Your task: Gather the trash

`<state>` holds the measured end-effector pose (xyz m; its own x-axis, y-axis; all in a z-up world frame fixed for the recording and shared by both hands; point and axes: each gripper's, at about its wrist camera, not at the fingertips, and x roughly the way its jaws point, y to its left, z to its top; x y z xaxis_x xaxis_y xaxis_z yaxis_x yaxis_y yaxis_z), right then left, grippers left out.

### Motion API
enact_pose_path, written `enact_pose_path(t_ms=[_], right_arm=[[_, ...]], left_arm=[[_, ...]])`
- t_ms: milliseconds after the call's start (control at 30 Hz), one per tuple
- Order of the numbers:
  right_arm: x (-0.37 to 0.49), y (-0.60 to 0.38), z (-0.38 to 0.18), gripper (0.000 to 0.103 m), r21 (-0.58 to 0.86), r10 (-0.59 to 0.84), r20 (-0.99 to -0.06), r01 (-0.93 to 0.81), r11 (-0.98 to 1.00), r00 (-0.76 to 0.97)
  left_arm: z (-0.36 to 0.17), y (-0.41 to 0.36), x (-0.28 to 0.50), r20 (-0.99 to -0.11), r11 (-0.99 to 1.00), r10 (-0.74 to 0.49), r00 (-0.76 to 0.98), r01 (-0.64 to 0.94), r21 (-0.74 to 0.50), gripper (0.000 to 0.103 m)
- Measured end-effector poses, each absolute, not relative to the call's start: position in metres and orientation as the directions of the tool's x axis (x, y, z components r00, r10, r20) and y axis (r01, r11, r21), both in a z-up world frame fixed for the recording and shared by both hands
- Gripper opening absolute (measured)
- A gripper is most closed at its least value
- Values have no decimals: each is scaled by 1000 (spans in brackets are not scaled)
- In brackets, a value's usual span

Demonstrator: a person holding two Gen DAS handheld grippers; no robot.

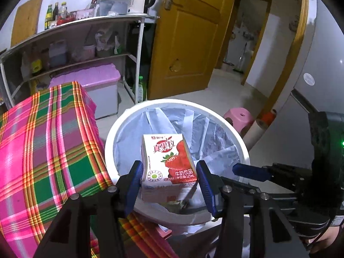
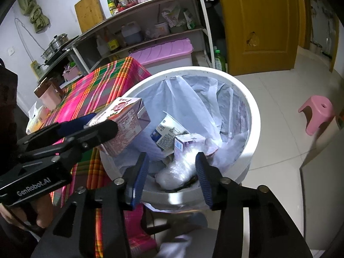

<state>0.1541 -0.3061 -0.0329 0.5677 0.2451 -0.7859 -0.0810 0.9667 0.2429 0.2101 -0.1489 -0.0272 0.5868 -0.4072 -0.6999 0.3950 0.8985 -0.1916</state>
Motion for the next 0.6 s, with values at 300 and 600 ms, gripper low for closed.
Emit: enact_pose_path(t_ms=[300, 600], right_arm=[[152, -305, -29, 47, 245, 248, -776, -85, 966, 580], [141, -303, -14, 48, 230, 241, -755, -98, 968, 609]], left_arm=[[-27, -146, 209, -695, 896, -417, 586, 396, -204, 52], [-18, -135, 195, -678, 902, -412, 609, 380, -206, 52]])
